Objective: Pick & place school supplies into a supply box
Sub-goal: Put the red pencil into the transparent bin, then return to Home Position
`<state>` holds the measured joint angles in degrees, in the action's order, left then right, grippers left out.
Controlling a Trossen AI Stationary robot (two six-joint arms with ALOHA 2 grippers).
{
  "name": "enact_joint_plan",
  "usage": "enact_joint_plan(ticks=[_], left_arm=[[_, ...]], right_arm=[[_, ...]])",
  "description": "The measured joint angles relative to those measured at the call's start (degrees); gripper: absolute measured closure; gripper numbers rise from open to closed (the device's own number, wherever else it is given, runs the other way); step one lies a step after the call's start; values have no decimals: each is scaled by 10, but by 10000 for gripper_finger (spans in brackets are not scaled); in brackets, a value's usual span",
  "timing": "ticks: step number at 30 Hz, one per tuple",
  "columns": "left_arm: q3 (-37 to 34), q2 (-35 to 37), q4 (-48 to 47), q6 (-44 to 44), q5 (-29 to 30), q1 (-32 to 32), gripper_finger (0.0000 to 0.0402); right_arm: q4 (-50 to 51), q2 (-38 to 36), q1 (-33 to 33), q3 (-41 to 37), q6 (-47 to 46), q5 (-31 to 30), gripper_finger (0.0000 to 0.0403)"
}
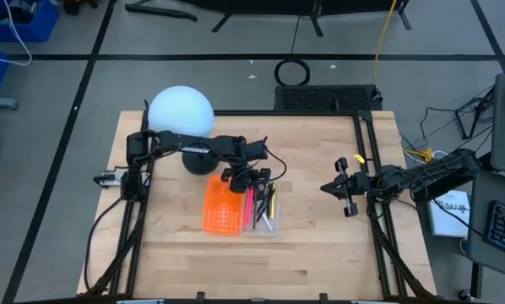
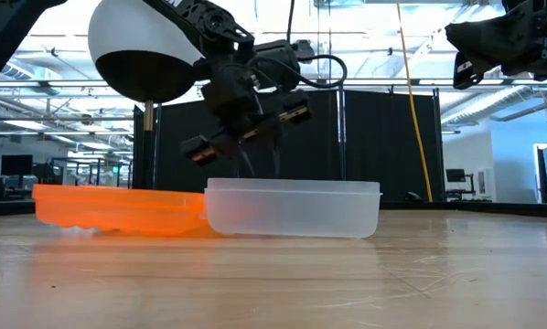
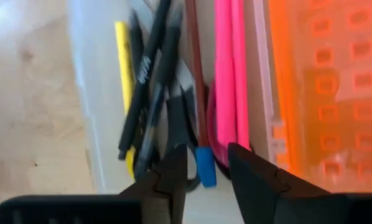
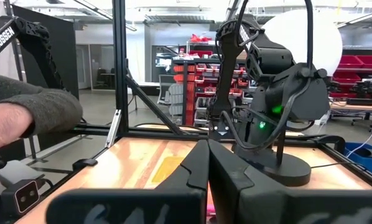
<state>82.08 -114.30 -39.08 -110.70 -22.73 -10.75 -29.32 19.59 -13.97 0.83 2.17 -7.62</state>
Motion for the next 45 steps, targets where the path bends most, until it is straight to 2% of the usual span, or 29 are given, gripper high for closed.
enact_joint_plan(ticks=[7, 12, 16, 20, 23, 27, 32, 34, 38, 42, 45], left_arm=[[7, 25, -16, -20, 117, 27, 271], [7, 98, -41, 5, 122, 63, 270], [7, 185, -38, 76, 116, 90, 288], [7, 280, -43, 197, 85, 104, 343], [7, 358, -47, 348, 6, 103, 390], [7, 455, -83, 589, -51, 104, 391], [-6, 568, -123, 802, -42, 103, 395], [-36, 611, -122, 846, -14, 108, 393], [-155, 712, -89, 851, 55, 120, 397], [-287, 823, -1, 847, 65, 121, 397], [-352, 897, 74, 892, 106, 120, 397]], right_arm=[[6, 0, 0, 0, 0, 2, 403], [6, 1, 0, 0, -15, 1, 403], [-23, 3, 0, 0, 11, 1, 403], [-51, 2, 0, 0, 51, 0, 403], [-72, 2, 0, 0, 79, 0, 403], [-67, 2, 0, 0, 90, 0, 403], [-59, 2, 0, 0, 90, -1, 403], [-59, 2, 0, 0, 90, -4, 403], [-60, 2, 0, 0, 90, -53, 403], [-64, 2, 0, 0, 95, -104, 403], [-91, 2, 0, 0, 68, -131, 403]])
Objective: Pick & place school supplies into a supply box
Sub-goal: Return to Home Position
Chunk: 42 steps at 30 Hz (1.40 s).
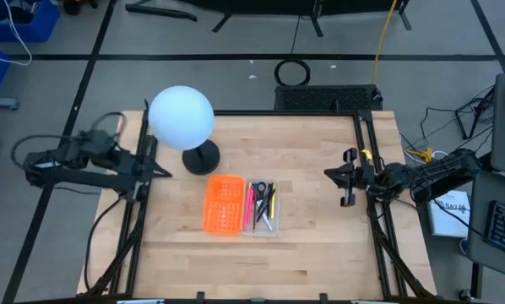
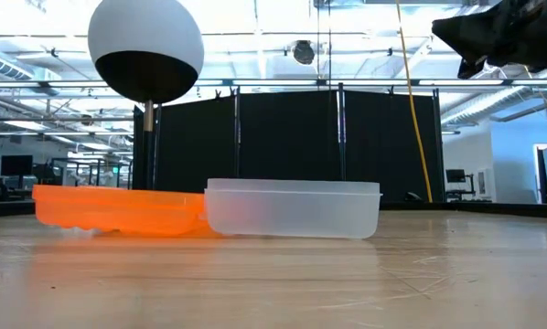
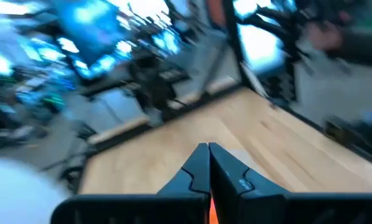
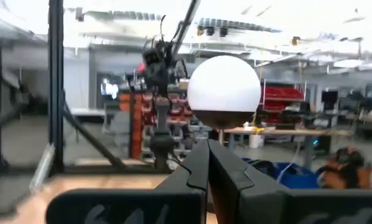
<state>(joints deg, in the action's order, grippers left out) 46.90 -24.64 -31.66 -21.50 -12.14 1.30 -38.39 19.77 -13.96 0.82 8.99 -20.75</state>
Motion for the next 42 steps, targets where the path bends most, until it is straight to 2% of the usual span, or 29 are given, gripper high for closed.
enact_joint_plan(ticks=[2, 5, 10, 13, 15, 17, 22, 25, 27, 29, 31, 34, 42], left_arm=[[-29, 46, 23, 19, 26, 0, 396], [-57, 99, 54, 50, 48, 0, 398], [-94, 147, 138, 136, 57, 0, 398], [-153, 150, 194, 137, 58, 0, 398], [-200, 150, 246, 101, 58, 0, 398], [-238, 150, 279, 70, 63, 0, 399], [-267, 176, 270, 46, 78, 0, 399], [-268, 210, 246, 46, 77, -1, 399], [-269, 231, 234, 46, 77, -1, 399], [-279, 240, 245, 45, 73, -1, 399], [-299, 240, 257, 48, 74, -1, 398], [-332, 238, 277, 68, 81, -1, 399], [-440, 243, 323, 80, 58, -1, 399]], right_arm=[[1, 0, 0, 0, -37, 2, 403], [37, 0, 0, 0, -57, 43, 403], [72, 0, 0, 0, -79, 58, 403], [92, 0, 0, 0, -79, 75, 403], [110, 0, 0, 0, -86, 90, 403], [121, 0, 0, 0, -106, 69, 403], [191, -41, 2, 6, -96, 51, 403], [234, -89, 14, 7, -78, 13, 403], [258, -126, 29, 7, -70, 43, 403], [283, -162, 44, 7, -71, 111, 403], [305, -191, 53, 7, -88, 116, 403], [338, -196, 61, 7, -110, 76, 403], [347, -193, 61, 0, -137, 76, 403]])
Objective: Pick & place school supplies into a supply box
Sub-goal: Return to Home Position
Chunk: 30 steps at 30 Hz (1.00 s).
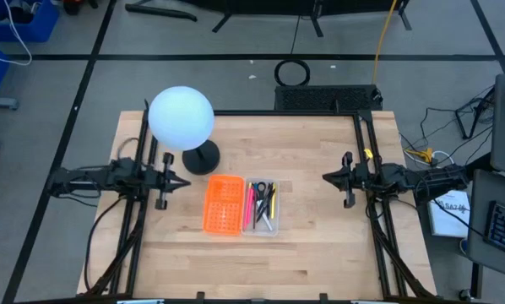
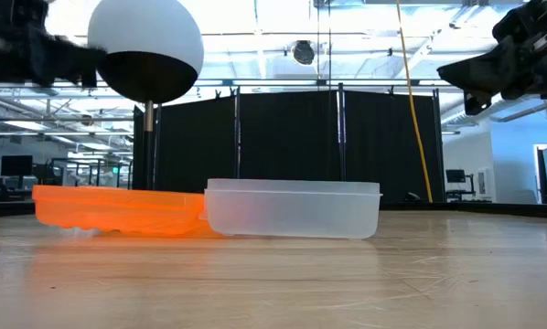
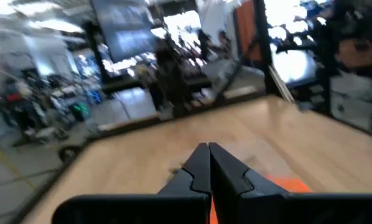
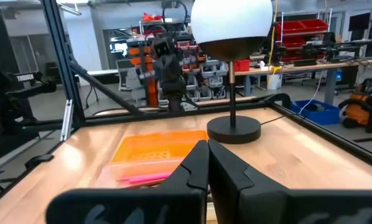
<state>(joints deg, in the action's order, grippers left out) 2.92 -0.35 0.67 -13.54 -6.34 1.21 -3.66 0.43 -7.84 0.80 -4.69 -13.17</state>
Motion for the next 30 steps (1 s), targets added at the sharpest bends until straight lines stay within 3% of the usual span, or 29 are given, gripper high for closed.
enact_joint_plan(ticks=[14, 26, 30], left_arm=[[-23, -47, 16, 0, -32, 0, 399], [-23, -93, 12, -14, -14, 0, 395], [-23, -102, 12, 28, -8, 0, 397]], right_arm=[[9, 0, 0, 0, -6, 29, 403], [9, 2, 0, 0, -2, 27, 403], [7, 2, 0, 0, -2, 28, 403]])
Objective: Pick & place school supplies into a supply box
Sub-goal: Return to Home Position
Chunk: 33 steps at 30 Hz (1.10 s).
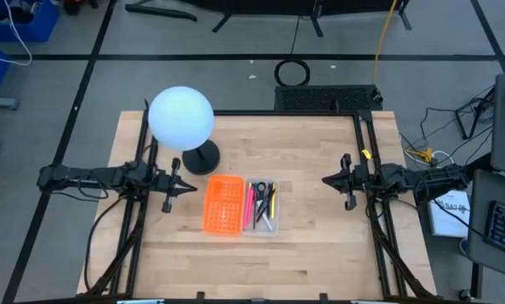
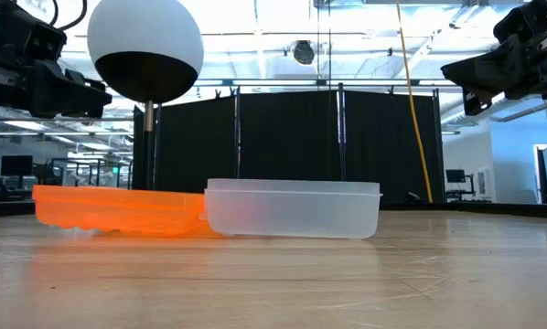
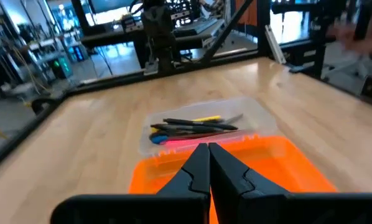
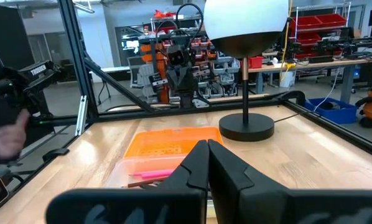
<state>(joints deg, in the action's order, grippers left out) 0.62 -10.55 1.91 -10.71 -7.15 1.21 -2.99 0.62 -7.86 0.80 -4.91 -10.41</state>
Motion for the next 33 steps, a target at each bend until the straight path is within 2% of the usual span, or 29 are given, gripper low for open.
enact_joint_plan(ticks=[4, 10, 33], left_arm=[[0, 0, 0, 34, -2, 0, 378], [0, 0, 1, 34, -2, 0, 355], [0, 0, 1, 35, -2, 0, 353]], right_arm=[[-1, 0, 0, 0, 0, 0, 403], [-2, 0, 0, 0, 0, 0, 403], [-2, 0, 0, 0, 0, 0, 403]])
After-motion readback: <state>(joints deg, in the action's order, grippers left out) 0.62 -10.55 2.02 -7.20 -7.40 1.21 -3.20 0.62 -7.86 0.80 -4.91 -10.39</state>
